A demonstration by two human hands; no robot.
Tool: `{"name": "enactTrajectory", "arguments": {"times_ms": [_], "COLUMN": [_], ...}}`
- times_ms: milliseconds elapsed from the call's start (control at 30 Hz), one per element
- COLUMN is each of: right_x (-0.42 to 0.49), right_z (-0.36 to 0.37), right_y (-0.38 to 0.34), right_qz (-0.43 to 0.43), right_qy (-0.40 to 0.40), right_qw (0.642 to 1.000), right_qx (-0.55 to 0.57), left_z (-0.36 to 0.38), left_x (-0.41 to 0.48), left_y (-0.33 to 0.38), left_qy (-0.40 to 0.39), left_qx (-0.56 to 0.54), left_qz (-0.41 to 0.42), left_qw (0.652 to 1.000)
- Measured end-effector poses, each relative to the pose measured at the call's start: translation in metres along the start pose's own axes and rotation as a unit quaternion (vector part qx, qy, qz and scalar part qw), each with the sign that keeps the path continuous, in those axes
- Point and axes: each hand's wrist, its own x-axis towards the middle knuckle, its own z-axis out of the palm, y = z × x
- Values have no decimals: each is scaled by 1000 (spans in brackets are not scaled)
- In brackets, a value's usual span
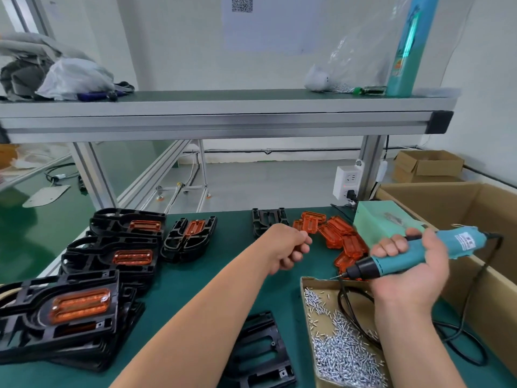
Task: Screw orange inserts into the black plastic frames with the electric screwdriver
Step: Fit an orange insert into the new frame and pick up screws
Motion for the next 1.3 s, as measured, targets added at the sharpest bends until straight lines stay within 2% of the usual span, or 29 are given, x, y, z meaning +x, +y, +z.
{"name": "enactTrajectory", "arguments": {"times_ms": [200, 300, 400, 567, 733, 867, 967, 1100, 1300], "right_x": [1, 1, -1, -8, -14, -15, -11, -4, -2], "right_z": [1, 0, 2, 12, 19, 19, 14, 6, -1], "right_y": [4, 4, 4, 2, -8, -7, -1, 5, 7], "right_qz": [12, 9, 15, 34, 75, 77, 46, 21, 20], "right_qy": [3, 6, 9, 24, 29, 31, 33, 20, 1], "right_qw": [1000, 1000, 1000, 999, 996, 996, 998, 1000, 1000], "right_qx": [10, 8, 8, -7, -30, -32, -15, -9, -15], "left_z": [32, 44, 49, 51, 57, 57, 54, 47, 14], "left_x": [31, 43, 55, 71, 72, 69, 66, 50, -7], "left_y": [16, 18, 14, 5, 2, 2, -1, -5, -16], "left_qy": [-22, -6, 45, 50, 76, 104, 109, 108, 105], "left_qx": [31, 146, 347, 510, 566, 611, 625, 630, 659], "left_qz": [-14, 50, 172, 203, 248, 278, 308, 329, 294], "left_qw": [999, 988, 921, 834, 782, 734, 709, 695, 684]}}
